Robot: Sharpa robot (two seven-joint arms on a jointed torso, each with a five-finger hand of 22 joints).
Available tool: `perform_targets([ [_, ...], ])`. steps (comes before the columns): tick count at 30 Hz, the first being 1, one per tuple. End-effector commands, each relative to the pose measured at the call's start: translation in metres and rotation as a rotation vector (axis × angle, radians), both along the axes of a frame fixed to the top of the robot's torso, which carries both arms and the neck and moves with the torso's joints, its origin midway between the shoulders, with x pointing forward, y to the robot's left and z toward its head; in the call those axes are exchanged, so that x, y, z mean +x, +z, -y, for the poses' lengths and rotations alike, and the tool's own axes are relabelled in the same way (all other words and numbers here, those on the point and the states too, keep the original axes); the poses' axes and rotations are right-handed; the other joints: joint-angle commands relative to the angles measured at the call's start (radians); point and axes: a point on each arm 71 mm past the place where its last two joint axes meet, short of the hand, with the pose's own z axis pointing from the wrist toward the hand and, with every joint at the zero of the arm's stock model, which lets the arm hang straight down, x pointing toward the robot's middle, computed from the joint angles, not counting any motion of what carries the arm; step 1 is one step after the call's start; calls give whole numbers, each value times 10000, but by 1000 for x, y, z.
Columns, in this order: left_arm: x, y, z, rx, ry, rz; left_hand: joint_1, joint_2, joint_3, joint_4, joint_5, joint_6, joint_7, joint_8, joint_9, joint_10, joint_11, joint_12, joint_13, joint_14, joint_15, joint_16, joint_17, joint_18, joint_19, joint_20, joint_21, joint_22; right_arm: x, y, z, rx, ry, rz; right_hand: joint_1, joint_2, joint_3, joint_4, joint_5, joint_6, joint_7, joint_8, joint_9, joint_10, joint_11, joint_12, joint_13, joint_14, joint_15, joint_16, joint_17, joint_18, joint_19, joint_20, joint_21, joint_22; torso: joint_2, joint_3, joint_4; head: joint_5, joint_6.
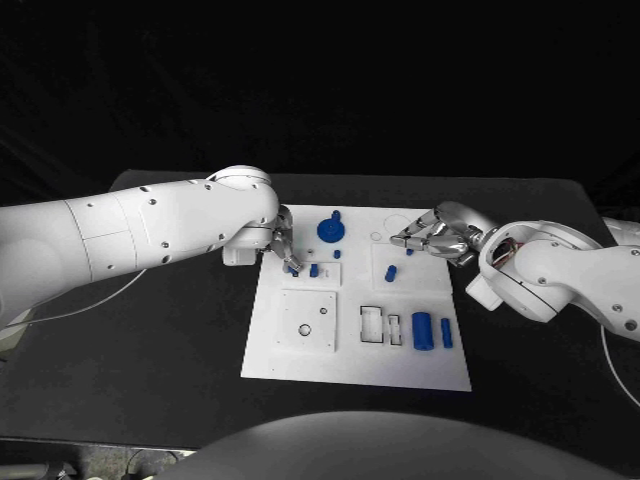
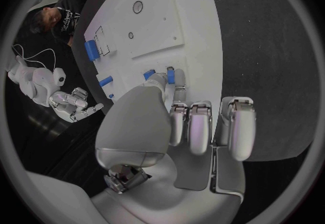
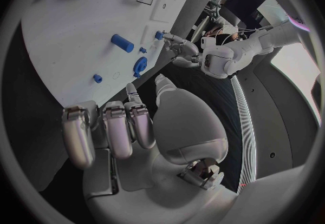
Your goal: Assemble the parts on the task board
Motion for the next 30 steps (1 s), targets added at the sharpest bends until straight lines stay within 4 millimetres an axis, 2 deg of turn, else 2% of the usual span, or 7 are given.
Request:
perform_targets([
  [1,-3,-5,-4,712,279,-327,24,108,70,14,-50,10,-39,55,13,1040,-17,25,2635,1058,-37,26,2630,-151,1034,-19,24,2634,0,0,-1,-50,119,57,25,42,-30,-26,56,-24,46,46,-15,1066,76,-50,2631,1025,77,41,2635,-141,1065,85,45,2635,8,5,7,-6,2],
  [16,-4,-5,-5,700,235,-438,22,112,89,9,-65,9,-42,55,16,1040,-17,25,2635,1058,-36,26,2630,-151,1034,-16,24,2634,0,0,-1,-52,131,56,25,42,-30,-26,56,-24,46,46,-15,1066,76,-50,2631,1025,77,41,2635,-141,1065,85,45,2635,9,-7,10,-21,2],
  [30,-3,-5,-5,579,204,-406,23,113,95,7,-69,9,-43,55,17,1040,-17,25,2635,1058,-36,26,2630,-151,1034,-15,24,2634,0,0,-2,-61,145,41,25,42,-30,-26,56,-24,46,46,-15,1066,76,-50,2631,1025,77,41,2635,-141,1065,85,45,2635,7,1,0,-43,2],
])
